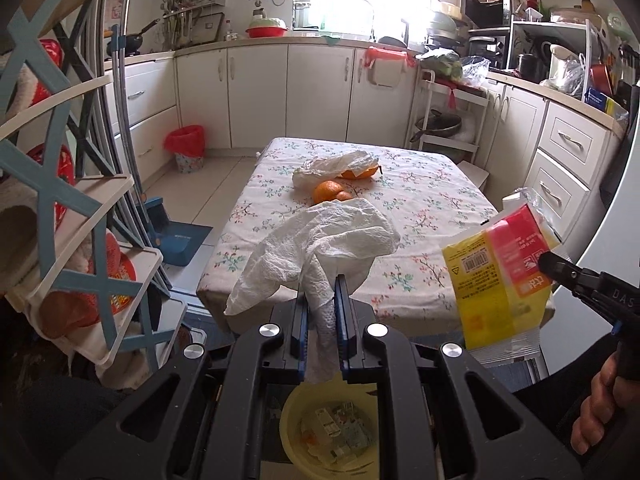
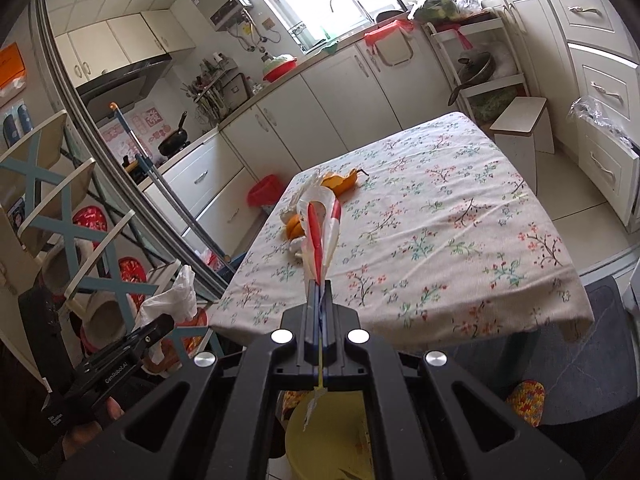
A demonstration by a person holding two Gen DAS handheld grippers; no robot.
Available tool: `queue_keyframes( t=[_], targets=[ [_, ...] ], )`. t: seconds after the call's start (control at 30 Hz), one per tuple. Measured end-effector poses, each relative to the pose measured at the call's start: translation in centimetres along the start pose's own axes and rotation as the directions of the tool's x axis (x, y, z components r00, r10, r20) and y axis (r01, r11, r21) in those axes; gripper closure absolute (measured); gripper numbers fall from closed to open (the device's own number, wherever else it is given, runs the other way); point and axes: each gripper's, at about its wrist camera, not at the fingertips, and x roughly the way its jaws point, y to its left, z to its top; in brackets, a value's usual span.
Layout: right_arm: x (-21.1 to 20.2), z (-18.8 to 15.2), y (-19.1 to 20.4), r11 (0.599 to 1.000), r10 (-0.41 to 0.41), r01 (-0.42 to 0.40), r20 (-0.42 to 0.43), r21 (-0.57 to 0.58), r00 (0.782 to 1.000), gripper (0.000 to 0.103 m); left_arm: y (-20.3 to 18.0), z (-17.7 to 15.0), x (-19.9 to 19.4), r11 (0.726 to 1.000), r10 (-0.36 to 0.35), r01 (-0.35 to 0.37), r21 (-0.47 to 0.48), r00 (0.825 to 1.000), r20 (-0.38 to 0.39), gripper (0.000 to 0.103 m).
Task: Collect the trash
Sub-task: 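Carry the tissue and packet down over the yellow bucket with both tools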
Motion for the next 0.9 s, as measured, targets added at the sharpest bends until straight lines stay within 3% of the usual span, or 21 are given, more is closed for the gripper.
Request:
queue_keyframes(
  t=[0.03, 0.1, 0.2, 0.47, 0.57, 0.9],
  targets=[
    [-0.2, 0.2, 0.5, 1.0, 0.002, -0.002, -0.007, -0.001, 1.0, 0.102, -0.1, -0.2, -0.2, 1.0, -0.001, 0.001, 0.0, 1.0, -0.003, 0.092],
    [0.0, -4.2, -1.6, 1.0, 0.002, -0.002, -0.016, -0.002, 1.0, 0.102, 0.0, -0.6, -0.4, 1.0, -0.005, 0.005, -0.002, 1.0, -0.012, 0.092],
    [1.8, -7.6, -3.5, 1.0, 0.005, -0.005, -0.029, -0.008, 1.0, 0.102, -0.1, -1.4, -0.6, 1.0, -0.011, 0.011, -0.001, 0.999, -0.031, 0.092],
    [5.0, -12.6, -5.6, 1.0, 0.008, -0.01, -0.063, -0.022, 0.998, 0.102, -0.5, -3.3, -0.3, 1.0, -0.029, 0.029, -0.002, 0.995, -0.096, 0.092],
    [7.1, -16.7, -9.2, 1.0, 0.007, -0.009, -0.074, -0.026, 0.997, 0.102, -0.6, -3.9, -0.1, 1.0, -0.028, 0.028, -0.002, 0.993, -0.115, 0.092],
    [9.0, -21.7, -11.7, 1.0, 0.002, -0.006, -0.138, -0.027, 0.99, 0.102, -0.6, -5.8, 1.4, 1.0, -0.029, 0.029, -0.006, 0.978, -0.208, 0.092]
  ],
)
